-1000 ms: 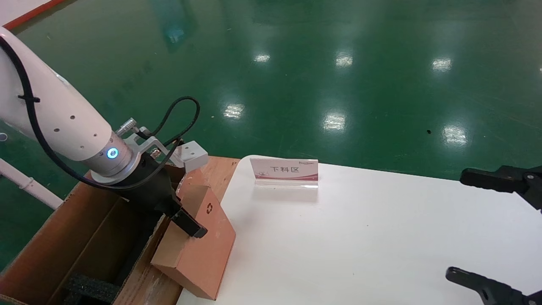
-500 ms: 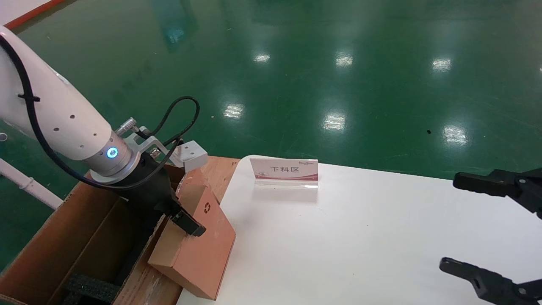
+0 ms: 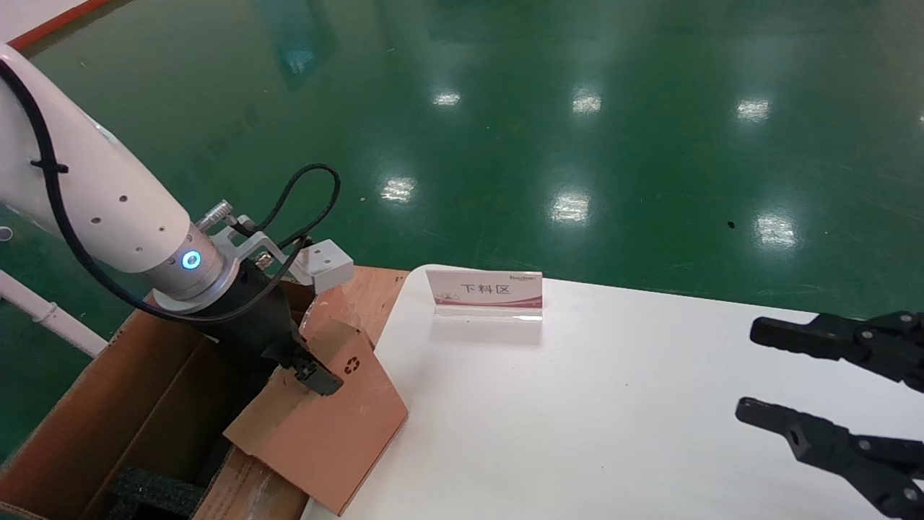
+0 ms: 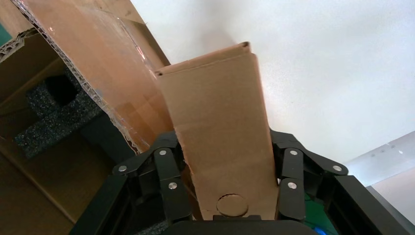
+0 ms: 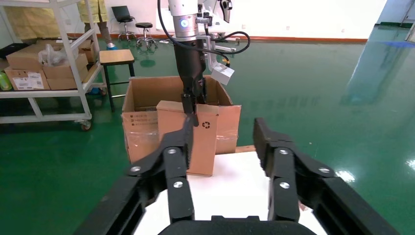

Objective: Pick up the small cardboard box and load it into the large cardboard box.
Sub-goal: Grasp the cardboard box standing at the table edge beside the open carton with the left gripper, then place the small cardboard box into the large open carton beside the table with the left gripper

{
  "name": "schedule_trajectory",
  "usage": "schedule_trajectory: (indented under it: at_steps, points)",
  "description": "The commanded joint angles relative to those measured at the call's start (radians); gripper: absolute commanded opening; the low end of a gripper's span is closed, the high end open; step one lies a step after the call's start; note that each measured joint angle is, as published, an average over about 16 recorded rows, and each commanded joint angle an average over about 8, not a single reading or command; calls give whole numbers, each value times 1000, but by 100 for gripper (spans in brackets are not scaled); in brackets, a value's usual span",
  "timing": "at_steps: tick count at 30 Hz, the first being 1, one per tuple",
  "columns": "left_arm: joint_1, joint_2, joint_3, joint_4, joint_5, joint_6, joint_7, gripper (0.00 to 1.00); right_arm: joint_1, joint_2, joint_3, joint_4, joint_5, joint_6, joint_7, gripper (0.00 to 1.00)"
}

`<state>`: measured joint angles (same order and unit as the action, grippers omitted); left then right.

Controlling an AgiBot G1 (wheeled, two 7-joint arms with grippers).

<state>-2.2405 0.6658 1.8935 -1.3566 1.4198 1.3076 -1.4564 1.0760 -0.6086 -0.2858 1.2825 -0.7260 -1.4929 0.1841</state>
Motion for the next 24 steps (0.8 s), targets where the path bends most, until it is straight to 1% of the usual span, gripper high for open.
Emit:
schedule_trajectory:
  at_steps: [1, 5, 9, 18, 24]
  points:
    - [0, -1, 1, -2, 0, 0, -1, 0, 0, 0, 0, 0, 0, 0, 0, 0]
    - [-6, 2, -5, 10, -2, -1, 5, 0, 0, 0, 0, 0, 0, 0, 0, 0]
    - [-55, 1, -29, 28, 3, -2, 17, 0, 0, 0, 0, 0, 0, 0, 0, 0]
    - [-273, 5, -120, 70, 40, 19, 34, 0, 1, 0, -1, -1, 0, 0, -1, 0]
    - [-410, 36, -156, 143, 69, 92, 94, 0, 1, 0, -1, -1, 1, 0, -1, 0]
